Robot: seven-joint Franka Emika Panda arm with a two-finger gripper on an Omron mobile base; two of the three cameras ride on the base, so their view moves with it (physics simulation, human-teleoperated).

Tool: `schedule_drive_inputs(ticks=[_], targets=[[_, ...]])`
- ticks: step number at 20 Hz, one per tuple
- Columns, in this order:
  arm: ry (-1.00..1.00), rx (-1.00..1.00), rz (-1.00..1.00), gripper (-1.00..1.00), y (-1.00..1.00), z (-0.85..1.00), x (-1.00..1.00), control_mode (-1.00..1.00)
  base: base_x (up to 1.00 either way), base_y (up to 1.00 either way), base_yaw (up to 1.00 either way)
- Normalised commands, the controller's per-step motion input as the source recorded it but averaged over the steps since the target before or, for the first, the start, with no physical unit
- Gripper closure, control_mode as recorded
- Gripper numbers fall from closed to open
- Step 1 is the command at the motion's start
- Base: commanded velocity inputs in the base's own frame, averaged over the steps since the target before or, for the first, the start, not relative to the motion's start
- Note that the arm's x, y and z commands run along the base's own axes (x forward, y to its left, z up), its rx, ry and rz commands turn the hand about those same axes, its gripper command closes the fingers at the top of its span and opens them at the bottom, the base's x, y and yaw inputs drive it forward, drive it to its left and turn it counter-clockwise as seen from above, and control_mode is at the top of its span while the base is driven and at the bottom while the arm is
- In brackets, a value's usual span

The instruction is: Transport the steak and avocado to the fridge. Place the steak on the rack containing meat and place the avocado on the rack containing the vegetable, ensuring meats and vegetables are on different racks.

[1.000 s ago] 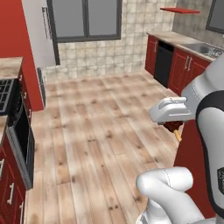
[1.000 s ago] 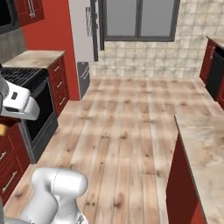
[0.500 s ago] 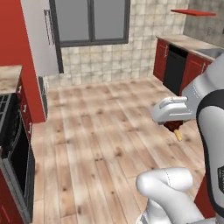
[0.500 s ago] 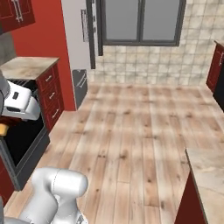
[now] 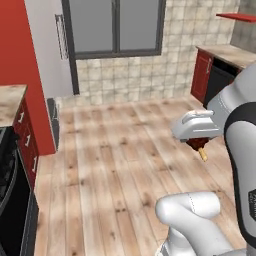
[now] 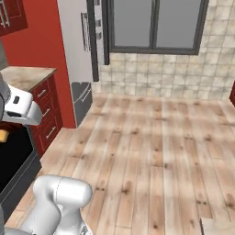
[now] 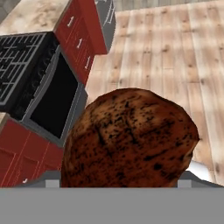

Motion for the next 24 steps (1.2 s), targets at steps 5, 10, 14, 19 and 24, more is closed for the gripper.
schedule_drive_inputs(ticks=[5,10,14,19,24], targets=[[0.0,0.0,0.0,1.0,0.0,0.0,0.0,1.0,1.0,-0.32,0.17],[0.0,0.0,0.0,1.0,0.0,0.0,0.0,1.0,1.0,-0.33,0.16],[0.0,0.0,0.0,1.0,0.0,0.0,0.0,1.0,1.0,-0.39,0.17],[0.0,0.0,0.0,1.0,0.0,0.0,0.0,1.0,1.0,-0.48,0.19],[0.0,0.0,0.0,1.0,0.0,0.0,0.0,1.0,1.0,-0.63,0.24]])
